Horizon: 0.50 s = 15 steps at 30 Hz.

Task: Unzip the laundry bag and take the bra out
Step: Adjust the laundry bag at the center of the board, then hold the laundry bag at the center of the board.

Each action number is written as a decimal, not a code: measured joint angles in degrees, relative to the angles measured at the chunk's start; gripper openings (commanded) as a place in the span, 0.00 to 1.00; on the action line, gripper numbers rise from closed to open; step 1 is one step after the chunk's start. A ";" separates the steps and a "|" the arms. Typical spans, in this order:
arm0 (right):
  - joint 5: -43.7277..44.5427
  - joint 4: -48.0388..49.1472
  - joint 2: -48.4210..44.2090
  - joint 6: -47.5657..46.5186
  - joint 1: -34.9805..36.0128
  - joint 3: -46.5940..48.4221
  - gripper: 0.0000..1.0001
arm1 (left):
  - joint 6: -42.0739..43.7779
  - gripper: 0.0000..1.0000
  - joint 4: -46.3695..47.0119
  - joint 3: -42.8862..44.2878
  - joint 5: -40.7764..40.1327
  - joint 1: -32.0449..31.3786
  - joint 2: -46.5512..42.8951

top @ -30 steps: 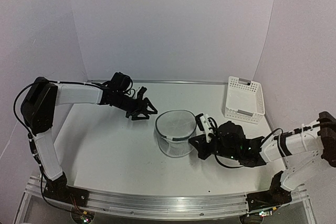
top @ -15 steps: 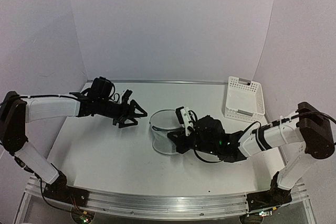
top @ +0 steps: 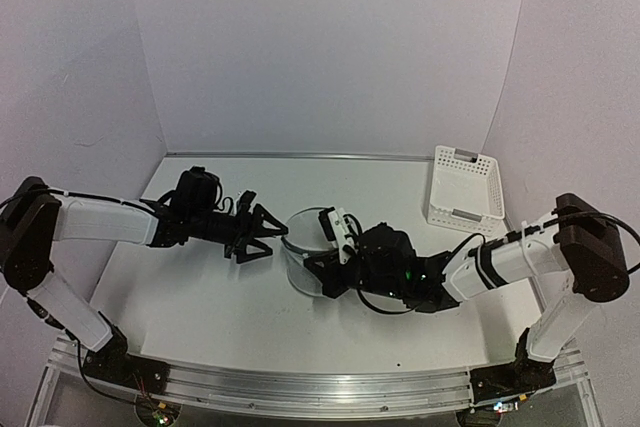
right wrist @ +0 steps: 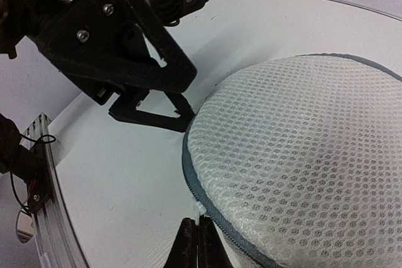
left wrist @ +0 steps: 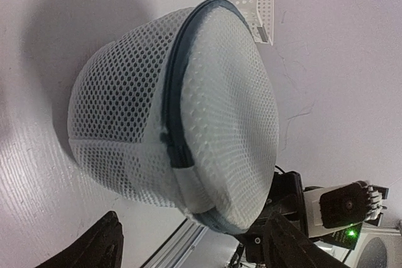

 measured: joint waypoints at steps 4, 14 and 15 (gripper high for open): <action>0.09 -0.04 0.00 -0.46 0.61 -0.04 0.00 | -1.49 0.77 1.84 1.62 -0.17 -1.20 2.45; 1.20 -0.44 -1.22 -1.57 1.55 -2.73 0.00 | -3.98 0.35 3.74 6.25 -0.09 -3.91 9.49; 1.49 -0.46 -1.49 -1.70 1.62 -3.08 0.00 | -4.02 0.30 4.02 6.45 -0.09 -4.07 9.86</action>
